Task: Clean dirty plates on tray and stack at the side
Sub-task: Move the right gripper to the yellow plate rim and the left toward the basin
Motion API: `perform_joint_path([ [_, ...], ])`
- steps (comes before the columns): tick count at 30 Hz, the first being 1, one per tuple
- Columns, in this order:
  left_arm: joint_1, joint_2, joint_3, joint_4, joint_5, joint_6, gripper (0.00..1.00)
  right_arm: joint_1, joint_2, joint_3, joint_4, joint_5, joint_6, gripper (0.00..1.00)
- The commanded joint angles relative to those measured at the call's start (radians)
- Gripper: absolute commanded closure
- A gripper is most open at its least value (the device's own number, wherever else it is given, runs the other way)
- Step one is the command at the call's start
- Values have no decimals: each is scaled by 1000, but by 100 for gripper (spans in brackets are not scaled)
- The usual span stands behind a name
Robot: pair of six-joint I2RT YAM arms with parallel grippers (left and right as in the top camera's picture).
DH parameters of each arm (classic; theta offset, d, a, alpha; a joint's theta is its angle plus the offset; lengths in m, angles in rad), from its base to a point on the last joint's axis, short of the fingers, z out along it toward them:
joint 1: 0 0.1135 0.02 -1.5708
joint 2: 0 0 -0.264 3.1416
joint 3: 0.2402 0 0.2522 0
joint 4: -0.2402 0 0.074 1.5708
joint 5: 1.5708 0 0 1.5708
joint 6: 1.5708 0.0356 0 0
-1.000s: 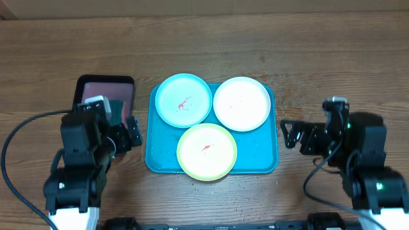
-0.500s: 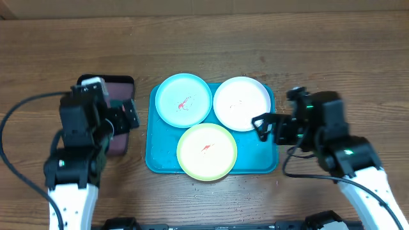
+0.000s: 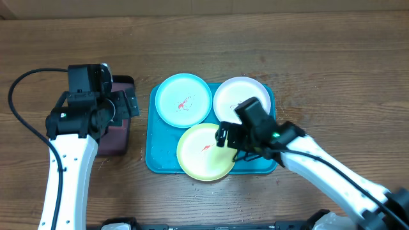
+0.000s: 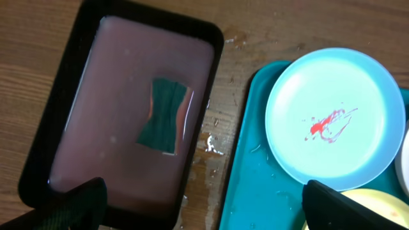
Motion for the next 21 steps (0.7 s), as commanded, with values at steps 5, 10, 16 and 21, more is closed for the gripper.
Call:
perform_joint_path([
  [5,-6,13,23,-3,-16,15,1,31,50,26,15,6,91,0],
  [10,-6,13,23,-3,-16,15,1,31,50,26,15,6,90,0],
  [16,-6,13,23,-4,-16,15,0,31,50,26,15,-2,90,0],
  [21,-6,13,23,-4,-16,15,0,31,50,26,16,-2,90,0],
])
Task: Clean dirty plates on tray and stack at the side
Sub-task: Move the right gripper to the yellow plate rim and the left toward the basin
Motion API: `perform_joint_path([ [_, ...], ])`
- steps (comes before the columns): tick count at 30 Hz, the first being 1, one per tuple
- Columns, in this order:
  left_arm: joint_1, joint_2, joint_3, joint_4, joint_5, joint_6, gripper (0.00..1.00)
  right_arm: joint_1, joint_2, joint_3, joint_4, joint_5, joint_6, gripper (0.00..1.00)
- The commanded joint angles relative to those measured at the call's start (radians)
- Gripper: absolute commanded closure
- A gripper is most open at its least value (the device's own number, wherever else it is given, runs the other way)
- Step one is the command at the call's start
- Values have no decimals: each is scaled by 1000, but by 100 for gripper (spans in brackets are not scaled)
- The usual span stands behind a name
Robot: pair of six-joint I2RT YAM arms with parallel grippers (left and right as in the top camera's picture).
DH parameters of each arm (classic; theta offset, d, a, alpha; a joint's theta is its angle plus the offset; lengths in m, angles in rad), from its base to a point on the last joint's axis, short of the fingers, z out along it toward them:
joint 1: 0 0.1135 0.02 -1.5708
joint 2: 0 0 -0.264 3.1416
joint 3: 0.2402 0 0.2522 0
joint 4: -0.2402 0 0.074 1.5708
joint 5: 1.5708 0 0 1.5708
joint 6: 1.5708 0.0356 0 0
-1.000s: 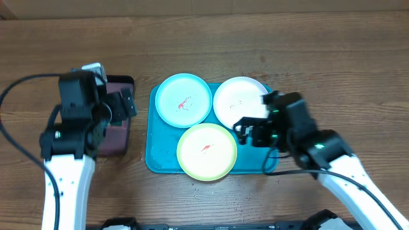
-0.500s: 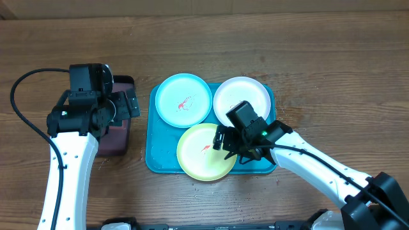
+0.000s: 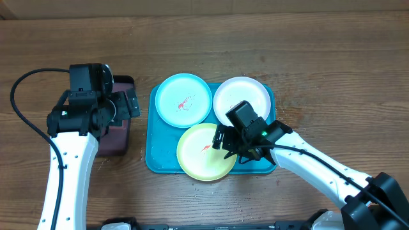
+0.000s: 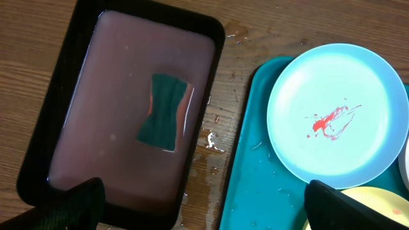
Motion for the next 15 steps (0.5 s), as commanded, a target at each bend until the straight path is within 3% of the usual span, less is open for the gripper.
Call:
perform_joint_path([
  [1,-6,5,23,0,-16,15,1,8,-8,26,7,-2,11,0],
  [7,-6,5,23,1,-16,15,0,10,-8,26,9,-5,13,0],
  [15,-6,5,23,1,-16,15,0,11,-2,-30,18,-25,126,0],
])
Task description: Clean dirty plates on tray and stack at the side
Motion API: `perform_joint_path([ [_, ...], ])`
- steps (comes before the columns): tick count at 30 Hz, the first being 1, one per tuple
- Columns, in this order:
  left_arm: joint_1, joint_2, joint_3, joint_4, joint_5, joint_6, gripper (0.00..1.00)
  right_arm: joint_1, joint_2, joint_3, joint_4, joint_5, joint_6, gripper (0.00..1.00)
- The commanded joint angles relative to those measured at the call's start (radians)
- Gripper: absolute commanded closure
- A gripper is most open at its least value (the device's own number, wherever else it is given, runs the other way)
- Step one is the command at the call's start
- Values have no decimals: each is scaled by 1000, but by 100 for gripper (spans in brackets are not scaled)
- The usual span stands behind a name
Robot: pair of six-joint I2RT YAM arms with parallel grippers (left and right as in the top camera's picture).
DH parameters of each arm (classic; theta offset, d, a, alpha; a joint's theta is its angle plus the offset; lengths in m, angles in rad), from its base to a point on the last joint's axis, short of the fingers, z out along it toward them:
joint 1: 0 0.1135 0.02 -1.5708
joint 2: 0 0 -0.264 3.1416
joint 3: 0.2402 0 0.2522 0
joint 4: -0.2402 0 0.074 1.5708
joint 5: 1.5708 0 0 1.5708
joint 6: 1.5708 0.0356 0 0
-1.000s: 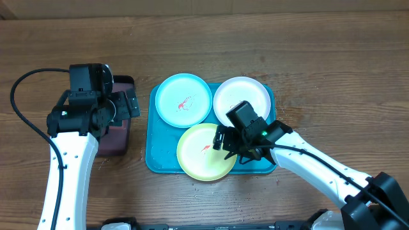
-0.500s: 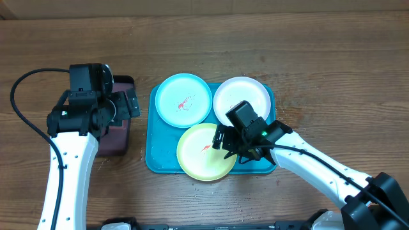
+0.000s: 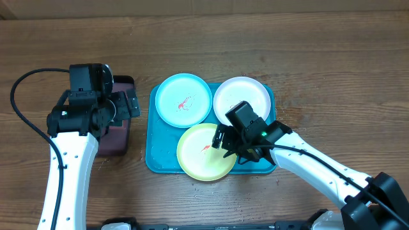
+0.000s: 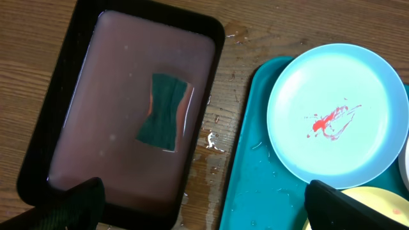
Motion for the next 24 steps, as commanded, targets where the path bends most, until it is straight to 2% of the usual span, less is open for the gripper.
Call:
perform_joint_path([
  [1,-6,5,23,1,-16,15,0,6,-2,-31,17,-23,73,0],
  [6,-6,5,23,2,-16,14,0,6,10,-32,12,-45,138,14],
  [11,-6,5,23,2,-16,15,0,6,41,-39,2,-21,258,14],
  [17,-6,5,23,2,-16,15,0,4,81,-40,5,-6,325,16],
  [21,-6,5,23,2,-17,15,0,5,93,-40,45,6,335,34],
  [24,-6,5,23,2,-16,15,0,5,104,-40,68,13,335,55],
])
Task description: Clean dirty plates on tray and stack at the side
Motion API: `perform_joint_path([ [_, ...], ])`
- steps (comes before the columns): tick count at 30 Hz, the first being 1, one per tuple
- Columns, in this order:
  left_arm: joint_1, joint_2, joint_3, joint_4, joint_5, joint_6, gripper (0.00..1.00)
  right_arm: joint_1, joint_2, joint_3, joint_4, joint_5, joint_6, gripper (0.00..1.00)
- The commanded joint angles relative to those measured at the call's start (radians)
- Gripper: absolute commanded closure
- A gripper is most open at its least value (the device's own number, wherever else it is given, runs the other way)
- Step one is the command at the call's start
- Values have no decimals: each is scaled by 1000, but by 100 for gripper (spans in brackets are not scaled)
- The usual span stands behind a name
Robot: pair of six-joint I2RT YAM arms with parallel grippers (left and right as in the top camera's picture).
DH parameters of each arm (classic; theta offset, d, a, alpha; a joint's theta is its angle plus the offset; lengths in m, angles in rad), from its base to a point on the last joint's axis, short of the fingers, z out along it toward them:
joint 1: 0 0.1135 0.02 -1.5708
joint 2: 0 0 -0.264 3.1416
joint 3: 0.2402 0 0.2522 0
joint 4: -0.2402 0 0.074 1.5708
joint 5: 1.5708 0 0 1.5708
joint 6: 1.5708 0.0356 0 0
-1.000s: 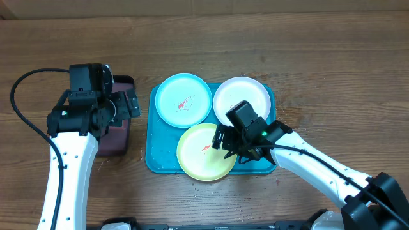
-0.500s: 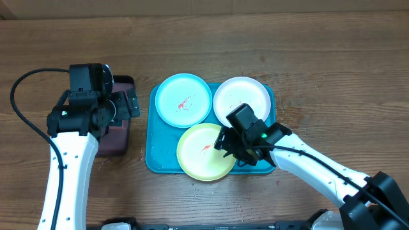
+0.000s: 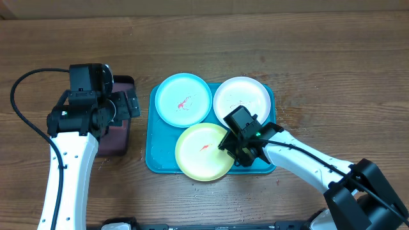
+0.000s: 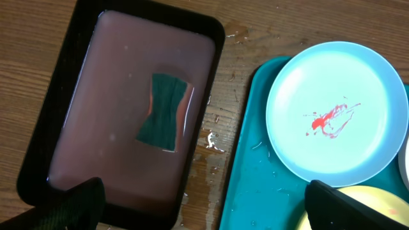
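Three plates lie on the teal tray [image 3: 152,163]: a blue plate [image 3: 184,100] with a red smear, a white plate [image 3: 241,97], and a yellow plate [image 3: 201,152] with a small red mark. My right gripper [image 3: 230,146] is down at the yellow plate's right rim; its fingers are hidden under its body. My left gripper [image 4: 204,214] hangs open above the black basin [image 4: 38,160], nothing between its fingers. In the basin's pinkish water lies a green sponge [image 4: 164,112]. The left wrist view also shows the blue plate [image 4: 337,112] and the tray [image 4: 255,185].
The black basin [image 3: 115,137] stands on the wooden table just left of the tray. Water drops lie on the wood [image 4: 211,140] between basin and tray. A black cable [image 3: 16,102] loops at the far left.
My right gripper has gone from over the yellow plate's right part to its right rim, closer to the tray. The yellow plate has shifted slightly left. The left arm has not moved.
My right gripper first hung over the gap between the white and yellow plates. It then stood over the yellow plate's right side and was still there a moment later. Now it is at that plate's rim. The left gripper stayed open over the basin.
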Motion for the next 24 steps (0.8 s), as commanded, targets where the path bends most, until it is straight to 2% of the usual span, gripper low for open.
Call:
perform_joint_path([
  [1,-6,5,23,2,-16,15,0,5,18,-3,18,21,18,59],
  [6,-6,5,23,5,-16,15,0,5,23,-3,16,21,33,66],
  [9,-6,5,23,10,-16,15,0,5,23,-3,13,16,32,77],
  [12,-6,5,23,9,-17,15,0,5,23,-3,5,9,32,82],
  [19,-5,5,23,10,-21,15,0,5,23,-3,5,9,32,88],
  [24,-5,6,19,12,-93,-31,0,5,23,-3,5,9,32,89],
])
